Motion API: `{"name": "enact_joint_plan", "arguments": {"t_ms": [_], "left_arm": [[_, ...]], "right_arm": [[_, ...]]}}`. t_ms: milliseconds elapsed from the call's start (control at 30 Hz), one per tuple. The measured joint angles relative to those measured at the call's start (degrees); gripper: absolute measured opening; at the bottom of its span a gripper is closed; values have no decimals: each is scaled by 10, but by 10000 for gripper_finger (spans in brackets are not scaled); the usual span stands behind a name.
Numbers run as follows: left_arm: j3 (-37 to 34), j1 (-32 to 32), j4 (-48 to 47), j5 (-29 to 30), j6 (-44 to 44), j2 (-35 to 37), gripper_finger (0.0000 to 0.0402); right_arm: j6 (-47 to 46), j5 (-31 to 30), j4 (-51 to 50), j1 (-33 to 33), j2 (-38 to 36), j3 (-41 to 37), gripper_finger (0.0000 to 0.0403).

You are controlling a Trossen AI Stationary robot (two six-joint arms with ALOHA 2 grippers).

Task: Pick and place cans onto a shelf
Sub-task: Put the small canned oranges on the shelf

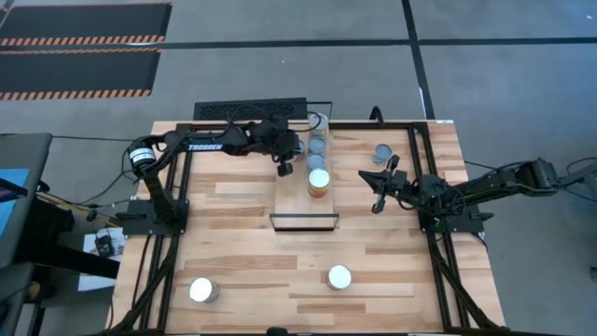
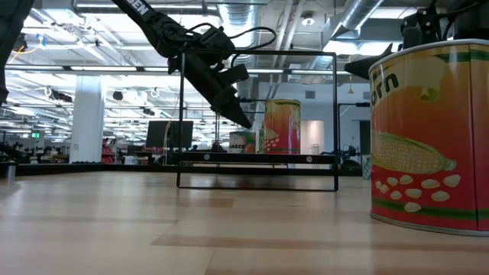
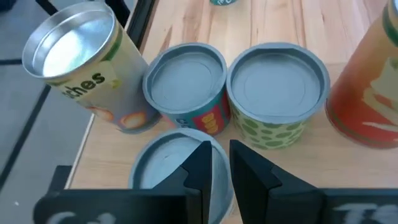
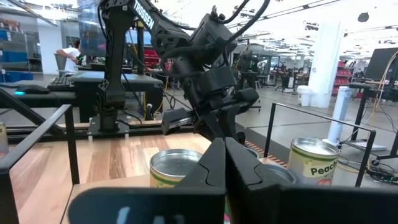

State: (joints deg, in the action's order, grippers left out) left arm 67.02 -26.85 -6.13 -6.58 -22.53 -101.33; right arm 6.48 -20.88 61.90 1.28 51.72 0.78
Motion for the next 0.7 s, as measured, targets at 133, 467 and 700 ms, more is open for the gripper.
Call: {"name": "enact_joint_plan", "arguments": {"t_ms": [133, 467, 700], "left_arm": [[-1, 0, -19, 11, -13, 33, 36], [-144, 0, 74, 29, 48, 140, 4], [-220, -14, 177, 25, 87, 126, 4]], "right_arm": [[0, 0, -1, 0, 0, 0, 10], [9, 0, -4, -2, 0, 0, 11], [7, 0, -2, -2, 0, 0, 11]]}}
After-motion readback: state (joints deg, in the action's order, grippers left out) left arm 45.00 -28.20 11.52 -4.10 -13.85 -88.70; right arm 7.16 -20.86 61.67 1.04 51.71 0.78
